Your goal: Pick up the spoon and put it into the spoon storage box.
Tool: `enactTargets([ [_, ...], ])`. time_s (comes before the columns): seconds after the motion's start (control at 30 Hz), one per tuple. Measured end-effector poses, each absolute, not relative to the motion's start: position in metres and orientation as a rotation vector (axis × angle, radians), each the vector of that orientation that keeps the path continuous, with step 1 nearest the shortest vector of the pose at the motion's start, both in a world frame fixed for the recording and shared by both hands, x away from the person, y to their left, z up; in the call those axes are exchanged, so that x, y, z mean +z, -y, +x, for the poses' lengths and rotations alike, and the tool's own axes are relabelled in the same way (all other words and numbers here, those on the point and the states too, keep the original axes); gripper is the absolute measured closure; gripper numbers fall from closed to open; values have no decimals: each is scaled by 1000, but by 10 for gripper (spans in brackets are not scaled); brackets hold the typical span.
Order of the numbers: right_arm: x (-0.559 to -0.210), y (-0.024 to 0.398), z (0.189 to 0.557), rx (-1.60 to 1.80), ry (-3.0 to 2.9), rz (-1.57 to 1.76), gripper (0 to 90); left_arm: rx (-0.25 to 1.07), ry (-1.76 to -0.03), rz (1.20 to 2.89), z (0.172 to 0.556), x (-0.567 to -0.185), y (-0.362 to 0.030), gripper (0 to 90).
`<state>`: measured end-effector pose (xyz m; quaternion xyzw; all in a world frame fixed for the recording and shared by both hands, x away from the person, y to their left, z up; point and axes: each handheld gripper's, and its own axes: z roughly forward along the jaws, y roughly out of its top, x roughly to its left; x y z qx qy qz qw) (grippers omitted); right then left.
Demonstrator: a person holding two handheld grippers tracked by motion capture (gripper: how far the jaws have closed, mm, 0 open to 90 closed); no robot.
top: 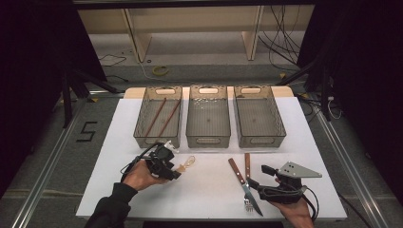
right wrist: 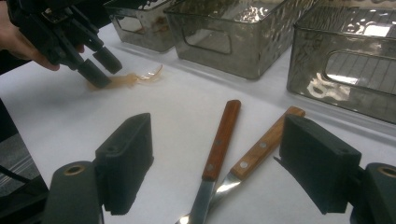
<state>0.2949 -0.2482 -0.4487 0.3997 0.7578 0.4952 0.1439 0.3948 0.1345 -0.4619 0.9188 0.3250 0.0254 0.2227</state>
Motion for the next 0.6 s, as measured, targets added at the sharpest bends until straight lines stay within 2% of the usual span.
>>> enactTargets([
  [0.27, -448, 247, 294, 1423, -2188, 1147, 266, 92, -873, 2591, 394, -467, -134, 610],
  [0.47, -448, 247, 294, 1420, -2191, 1148, 266, 132, -835, 2618, 392, -466, -133, 727],
  [0.6, -448, 246, 294, 1418, -2191, 1147, 266, 145, -813, 2618, 390, -466, -132, 746],
])
